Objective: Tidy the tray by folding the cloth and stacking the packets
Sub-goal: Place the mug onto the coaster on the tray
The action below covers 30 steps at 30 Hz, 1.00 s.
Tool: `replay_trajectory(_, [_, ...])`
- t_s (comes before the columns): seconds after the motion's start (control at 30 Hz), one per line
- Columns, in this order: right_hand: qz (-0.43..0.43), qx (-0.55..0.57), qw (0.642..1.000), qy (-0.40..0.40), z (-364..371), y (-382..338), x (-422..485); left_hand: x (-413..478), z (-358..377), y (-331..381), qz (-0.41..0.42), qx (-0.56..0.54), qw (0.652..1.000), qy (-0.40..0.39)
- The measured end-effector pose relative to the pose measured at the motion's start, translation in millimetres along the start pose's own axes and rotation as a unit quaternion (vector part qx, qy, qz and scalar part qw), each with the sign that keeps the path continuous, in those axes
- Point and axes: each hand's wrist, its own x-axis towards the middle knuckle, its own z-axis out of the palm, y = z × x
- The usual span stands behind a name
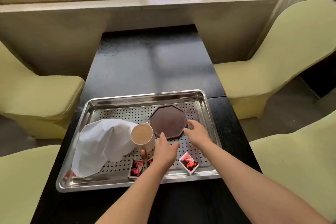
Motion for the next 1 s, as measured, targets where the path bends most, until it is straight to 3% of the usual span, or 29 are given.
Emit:
replay_trajectory(0.17, [0.006,-0.015,1.0,0.007,9.1,-0.6,27.5,27.1,12.6,1.6,-0.068,-0.028,0.997,0.013])
replay_trajectory(0.53, [0.036,-0.056,0.998,-0.014,28.2,15.1,61.3,70.0,19.6,9.2,-0.103,-0.078,0.988,0.087])
replay_trajectory(0.73, [0.033,-0.059,0.998,-0.004,29.3,19.7,64.6,68.1,25.8,8.5,-0.092,-0.074,0.989,0.085])
replay_trajectory(1.0, [0.046,-0.055,0.997,0.024,18.6,26.4,69.3,71.4,26.0,14.6,-0.067,-0.184,0.978,0.068])
